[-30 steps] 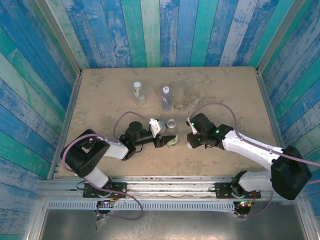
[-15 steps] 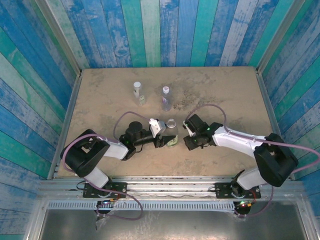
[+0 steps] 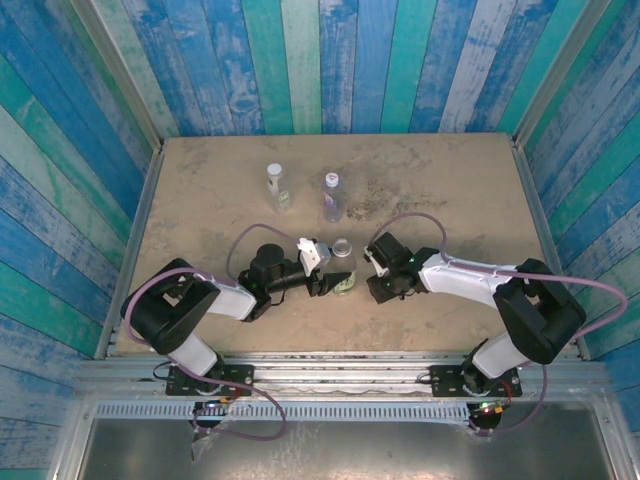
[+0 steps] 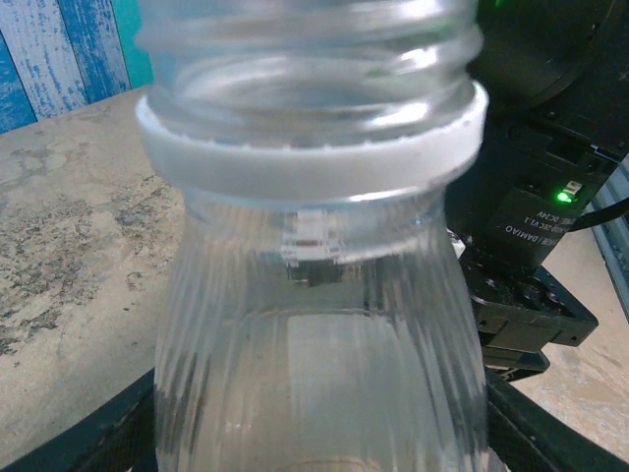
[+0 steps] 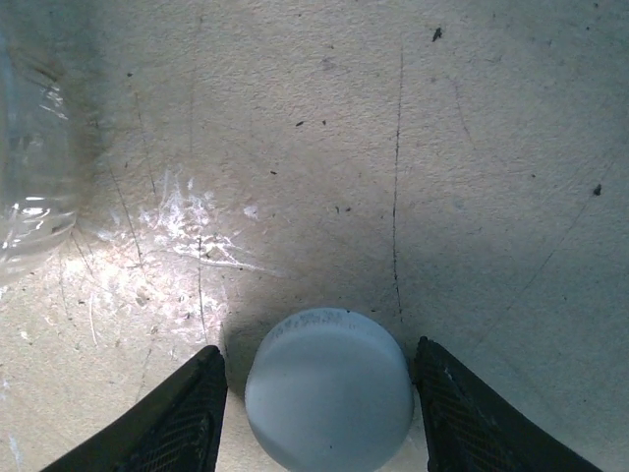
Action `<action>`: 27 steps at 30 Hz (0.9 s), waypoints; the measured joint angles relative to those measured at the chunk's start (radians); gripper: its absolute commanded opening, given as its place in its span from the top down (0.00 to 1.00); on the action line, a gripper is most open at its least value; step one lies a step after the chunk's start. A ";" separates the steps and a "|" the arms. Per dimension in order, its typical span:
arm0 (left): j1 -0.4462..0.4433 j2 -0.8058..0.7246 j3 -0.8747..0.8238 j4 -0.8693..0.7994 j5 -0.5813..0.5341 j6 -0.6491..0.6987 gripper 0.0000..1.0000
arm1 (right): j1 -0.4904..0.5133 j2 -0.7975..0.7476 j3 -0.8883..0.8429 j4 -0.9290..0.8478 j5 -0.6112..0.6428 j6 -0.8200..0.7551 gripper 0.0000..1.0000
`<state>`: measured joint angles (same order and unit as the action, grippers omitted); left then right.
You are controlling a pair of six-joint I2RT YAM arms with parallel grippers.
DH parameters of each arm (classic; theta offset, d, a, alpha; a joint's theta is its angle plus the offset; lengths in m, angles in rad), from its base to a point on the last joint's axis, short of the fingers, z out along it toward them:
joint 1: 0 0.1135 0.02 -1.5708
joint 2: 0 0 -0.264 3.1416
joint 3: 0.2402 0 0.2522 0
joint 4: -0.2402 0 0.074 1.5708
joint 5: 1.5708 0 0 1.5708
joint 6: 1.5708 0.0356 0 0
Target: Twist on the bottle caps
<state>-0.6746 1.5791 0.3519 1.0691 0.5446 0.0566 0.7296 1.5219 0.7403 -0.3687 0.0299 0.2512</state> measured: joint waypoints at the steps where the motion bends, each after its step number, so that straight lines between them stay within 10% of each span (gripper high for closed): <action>1: 0.000 0.001 0.000 0.000 0.000 0.000 0.33 | 0.000 -0.002 -0.002 0.003 -0.001 0.000 0.46; 27: 0.005 0.003 0.000 0.001 0.013 0.000 0.35 | 0.000 -0.025 -0.008 0.003 -0.004 0.004 0.51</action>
<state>-0.6701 1.5818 0.3519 1.0702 0.5571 0.0566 0.7296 1.4967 0.7319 -0.3660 0.0257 0.2550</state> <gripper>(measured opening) 0.649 0.504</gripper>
